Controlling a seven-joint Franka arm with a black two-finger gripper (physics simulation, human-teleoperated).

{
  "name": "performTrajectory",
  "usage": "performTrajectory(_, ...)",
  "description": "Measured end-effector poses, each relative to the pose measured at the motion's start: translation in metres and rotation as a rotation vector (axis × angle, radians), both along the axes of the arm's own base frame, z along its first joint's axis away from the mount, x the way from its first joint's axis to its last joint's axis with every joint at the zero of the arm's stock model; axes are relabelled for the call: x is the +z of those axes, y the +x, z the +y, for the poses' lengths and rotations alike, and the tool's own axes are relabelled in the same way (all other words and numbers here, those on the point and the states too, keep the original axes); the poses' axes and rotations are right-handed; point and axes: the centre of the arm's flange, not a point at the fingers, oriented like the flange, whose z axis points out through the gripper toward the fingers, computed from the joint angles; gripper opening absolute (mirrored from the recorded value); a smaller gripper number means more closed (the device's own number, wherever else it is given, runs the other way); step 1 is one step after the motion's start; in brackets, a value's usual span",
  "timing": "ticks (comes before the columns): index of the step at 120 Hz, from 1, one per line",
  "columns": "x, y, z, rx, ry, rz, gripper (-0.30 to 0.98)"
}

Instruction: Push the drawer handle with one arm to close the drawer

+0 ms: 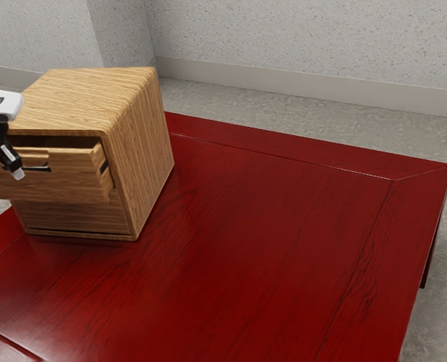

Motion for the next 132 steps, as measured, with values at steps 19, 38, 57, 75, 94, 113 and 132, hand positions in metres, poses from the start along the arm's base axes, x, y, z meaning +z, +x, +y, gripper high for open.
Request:
performTrajectory(19, -0.002, 0.011, 0.004, -0.008, -0.004, 0.000, -0.10)
performTrajectory(38, -0.001, 0.019, 0.008, -0.014, -0.006, -0.002, -0.10)
performTrajectory(57, -0.002, 0.029, 0.009, -0.024, -0.008, -0.002, -0.10)
performTrajectory(75, -0.005, 0.039, 0.007, -0.039, -0.012, -0.001, -0.10)
performTrajectory(94, -0.004, 0.047, 0.009, -0.044, -0.013, -0.005, -0.10)
performTrajectory(113, -0.005, 0.052, 0.011, -0.047, -0.015, -0.005, -0.10)
performTrajectory(132, -0.003, 0.054, 0.008, -0.055, -0.012, -0.007, -0.10)
